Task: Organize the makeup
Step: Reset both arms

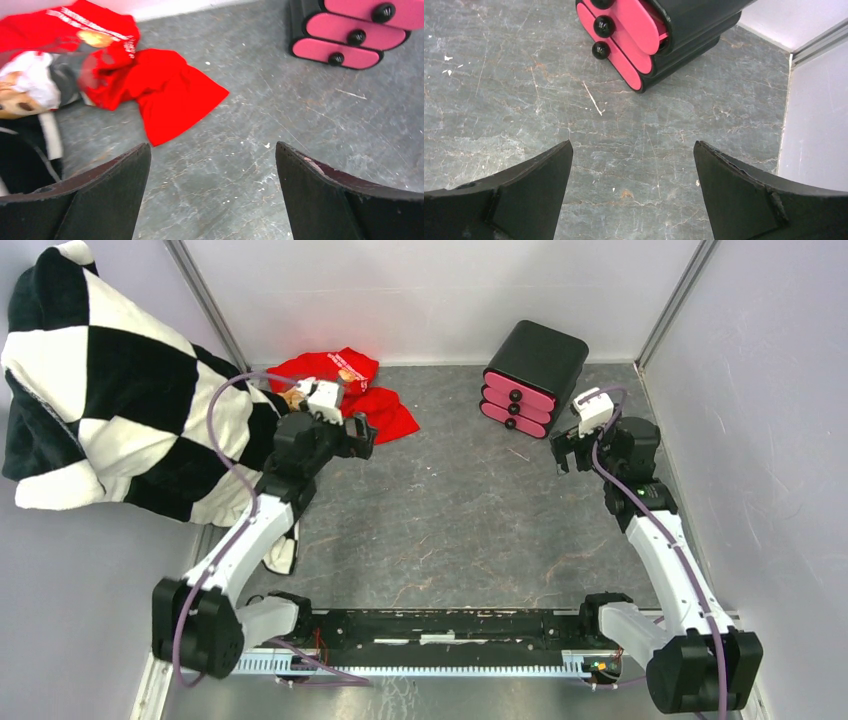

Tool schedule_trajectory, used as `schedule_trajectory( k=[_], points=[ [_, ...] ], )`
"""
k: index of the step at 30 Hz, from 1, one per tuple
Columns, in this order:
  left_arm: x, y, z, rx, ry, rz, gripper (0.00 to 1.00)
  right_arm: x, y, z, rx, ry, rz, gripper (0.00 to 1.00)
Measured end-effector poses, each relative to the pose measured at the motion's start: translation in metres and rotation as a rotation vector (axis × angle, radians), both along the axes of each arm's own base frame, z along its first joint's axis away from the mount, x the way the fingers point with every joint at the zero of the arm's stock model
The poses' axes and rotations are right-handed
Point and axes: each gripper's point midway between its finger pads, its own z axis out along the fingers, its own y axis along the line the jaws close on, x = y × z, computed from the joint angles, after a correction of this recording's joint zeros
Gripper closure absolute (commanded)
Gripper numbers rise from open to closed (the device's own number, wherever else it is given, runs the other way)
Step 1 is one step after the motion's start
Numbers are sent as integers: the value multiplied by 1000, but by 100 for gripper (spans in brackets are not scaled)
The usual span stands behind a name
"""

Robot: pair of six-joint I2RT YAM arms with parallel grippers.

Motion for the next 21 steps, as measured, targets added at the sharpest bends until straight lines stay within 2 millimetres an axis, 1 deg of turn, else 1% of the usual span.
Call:
schedule_trajectory(
  k=[1,2,3,7,9,11,15,18,21],
  points=[
    [-7,14,7,-5,-36,40,0,0,-1,3,5,-9,-9,2],
    [-7,19,8,-6,-41,53,0,0,-1,5,8,-17,-14,2],
    [-11,23,17,-13,-74,64,0,-1,-2,10,14,-37,-19,2],
    [-37,33,51,-45,-192,80,0,-12,-2,27,24,-119,-20,2],
    [-47,38,73,-65,-263,85,0,-18,-2,37,26,-167,-20,2],
    [-56,43,85,-81,-323,87,0,-21,-2,43,26,-202,-19,2],
    [-71,45,93,-80,-378,59,0,-24,-3,45,18,-221,-17,2],
    [-77,42,99,-63,-409,27,0,-24,-3,45,11,-221,-15,2],
    [-79,39,101,-51,-420,2,0,-24,-4,45,5,-223,-13,2]
  ],
)
